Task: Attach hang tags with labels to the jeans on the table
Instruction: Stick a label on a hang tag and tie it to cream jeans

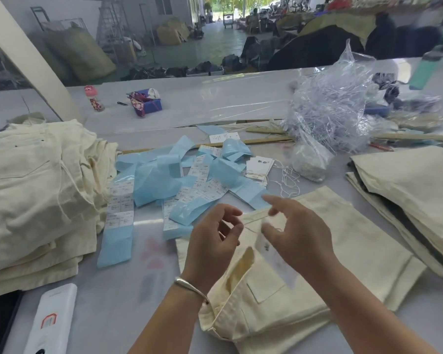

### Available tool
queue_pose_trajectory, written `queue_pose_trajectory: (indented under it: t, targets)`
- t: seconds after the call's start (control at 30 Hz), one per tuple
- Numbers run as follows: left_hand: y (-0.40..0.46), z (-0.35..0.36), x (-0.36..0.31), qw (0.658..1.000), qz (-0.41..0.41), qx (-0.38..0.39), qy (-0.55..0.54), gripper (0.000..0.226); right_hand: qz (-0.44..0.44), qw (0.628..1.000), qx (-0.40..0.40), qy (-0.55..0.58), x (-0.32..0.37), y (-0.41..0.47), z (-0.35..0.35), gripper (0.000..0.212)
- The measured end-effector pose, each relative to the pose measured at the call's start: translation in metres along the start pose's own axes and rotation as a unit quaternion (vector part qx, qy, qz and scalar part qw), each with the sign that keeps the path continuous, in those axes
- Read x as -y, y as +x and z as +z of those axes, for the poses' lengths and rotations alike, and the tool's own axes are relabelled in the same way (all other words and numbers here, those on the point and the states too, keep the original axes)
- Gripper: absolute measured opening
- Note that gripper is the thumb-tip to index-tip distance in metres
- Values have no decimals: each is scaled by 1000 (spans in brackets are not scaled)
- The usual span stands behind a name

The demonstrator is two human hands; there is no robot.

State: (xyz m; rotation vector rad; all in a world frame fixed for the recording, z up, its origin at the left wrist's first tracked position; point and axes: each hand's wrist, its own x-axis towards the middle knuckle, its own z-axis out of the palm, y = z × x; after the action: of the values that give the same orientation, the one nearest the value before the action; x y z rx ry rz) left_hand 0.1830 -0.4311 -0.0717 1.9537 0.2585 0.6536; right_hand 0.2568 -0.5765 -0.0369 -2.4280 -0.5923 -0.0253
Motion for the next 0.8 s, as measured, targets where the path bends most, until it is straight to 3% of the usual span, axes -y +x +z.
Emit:
queue_pose_trajectory:
  t: [0.1, 0.23, 0.3, 0.37, 0.43, 0.53, 0.6, 0.7, 0.8]
  targets:
    - [15, 14, -7, 1000, 15, 11, 5, 30, -29, 996, -9, 83, -14, 11, -8, 51]
    - [23, 29, -8, 999, 25, 13, -21, 30, -6, 951, 104, 290, -28, 25, -2, 19]
    - [23, 33, -1, 1000, 18, 15, -20, 29, 10, 933, 134, 333, -36, 27, 5, 4]
    - [18, 37, 12, 1000, 4, 5, -9, 28, 23, 937, 127, 325, -44, 29, 15, 8]
    - [10, 41, 33, 998, -44, -1, 36, 26, 21, 964, 104, 243, -54, 31, 28, 13]
    - [-6, 49, 68, 960, -169, 108, 193, 66, 21, 987, 88, 132, -65, 35, 46, 16]
    - [-20, 52, 86, 935, -192, 147, 258, 79, 30, 986, 109, 125, -68, 34, 60, 17]
    - [-31, 35, 102, 961, -217, 7, 168, 55, 28, 980, 151, 125, -65, 29, 85, 19]
    - [-39, 2, 115, 956, -247, -92, 128, 52, 15, 972, 193, 133, -53, 24, 109, 18]
